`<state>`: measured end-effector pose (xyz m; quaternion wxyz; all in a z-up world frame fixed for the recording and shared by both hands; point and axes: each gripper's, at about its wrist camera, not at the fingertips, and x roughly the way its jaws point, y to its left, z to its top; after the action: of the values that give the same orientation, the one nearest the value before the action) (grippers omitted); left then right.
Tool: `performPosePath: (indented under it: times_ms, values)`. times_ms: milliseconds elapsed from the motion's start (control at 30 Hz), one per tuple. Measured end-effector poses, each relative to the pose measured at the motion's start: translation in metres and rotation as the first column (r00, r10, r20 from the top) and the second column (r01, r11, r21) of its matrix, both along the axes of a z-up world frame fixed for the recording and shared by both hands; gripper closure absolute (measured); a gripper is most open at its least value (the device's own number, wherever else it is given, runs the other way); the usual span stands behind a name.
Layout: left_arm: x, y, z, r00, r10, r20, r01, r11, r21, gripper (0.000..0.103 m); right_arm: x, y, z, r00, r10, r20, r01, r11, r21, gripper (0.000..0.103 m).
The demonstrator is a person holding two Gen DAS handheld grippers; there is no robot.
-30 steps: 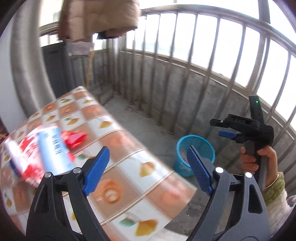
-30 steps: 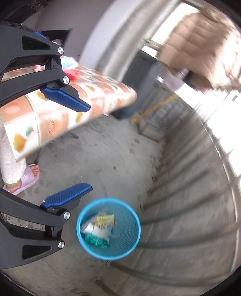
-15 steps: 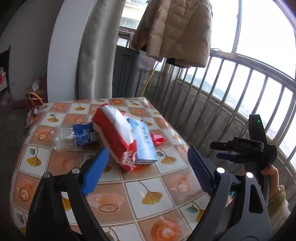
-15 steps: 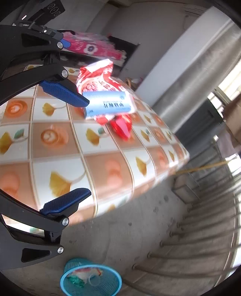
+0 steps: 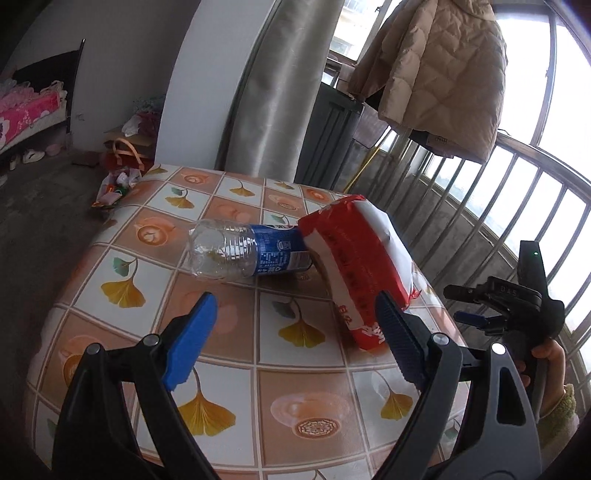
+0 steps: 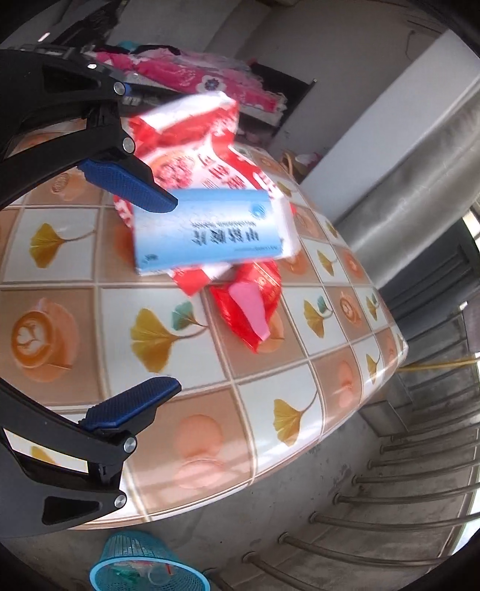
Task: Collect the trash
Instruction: 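Grasp the red candy wrapper with the right tool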
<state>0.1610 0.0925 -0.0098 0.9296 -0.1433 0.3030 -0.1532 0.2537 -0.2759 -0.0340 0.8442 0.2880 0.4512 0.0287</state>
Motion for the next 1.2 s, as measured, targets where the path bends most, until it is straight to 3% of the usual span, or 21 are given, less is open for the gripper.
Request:
performPosePath:
  times_ms: [133, 200, 300, 433, 500, 567, 633, 733, 933, 1200]
  values:
    - [-0.009, -0.011, -0.005, 0.994, -0.112, 0.015, 0.112, 0.993, -0.028, 0.02, 0.028, -0.022, -0.015, 0.998, -0.049, -0.031, 0.052, 0.993, 0.104, 0.016]
    - [-0.016, -0.023, -0.006, 0.981, -0.19, 0.04, 0.192, 0.98, -0.044, 0.021, 0.043, -0.028, -0.022, 0.997, -0.062, -0.055, 0.068, 0.99, 0.125, 0.024]
    - [-0.029, -0.045, -0.006, 0.951, -0.3, 0.076, 0.303, 0.952, -0.032, 0.025, 0.063, -0.028, -0.026, 0.996, -0.069, -0.063, 0.071, 0.997, 0.043, 0.032]
    - [-0.04, -0.076, -0.007, 0.919, -0.381, 0.099, 0.376, 0.924, 0.065, 0.033, 0.085, -0.018, -0.032, 0.996, -0.032, -0.087, 0.028, 0.998, -0.049, 0.041]
    - [-0.042, -0.087, -0.009, 0.908, -0.408, 0.096, 0.401, 0.912, 0.082, 0.039, 0.093, -0.01, -0.037, 0.995, -0.003, -0.102, -0.008, 0.994, -0.11, 0.05]
    - [-0.041, -0.091, -0.01, 0.904, -0.419, 0.086, 0.414, 0.907, 0.075, 0.044, 0.096, -0.002, -0.037, 0.994, 0.012, -0.112, -0.032, 0.983, -0.179, 0.066]
    - [-0.039, -0.092, -0.011, 0.904, -0.421, 0.076, 0.417, 0.907, 0.066, 0.049, 0.095, 0.001, -0.04, 0.992, 0.021, -0.121, -0.045, 0.978, -0.202, 0.082]
    - [-0.037, -0.091, -0.014, 0.908, -0.416, 0.054, 0.414, 0.909, 0.052, 0.055, 0.086, -0.001, -0.041, 0.992, 0.022, -0.123, -0.049, 0.974, -0.223, 0.096]
    - [-0.036, -0.086, -0.019, 0.912, -0.409, 0.018, 0.409, 0.912, 0.026, 0.064, 0.055, -0.007, -0.042, 0.991, 0.019, -0.133, -0.052, 0.966, -0.252, 0.098]
    - [-0.046, -0.089, -0.021, 0.895, -0.444, -0.033, 0.445, 0.895, 0.018, 0.066, -0.028, -0.01, -0.042, 0.988, 0.019, -0.152, -0.053, 0.973, -0.225, 0.099]
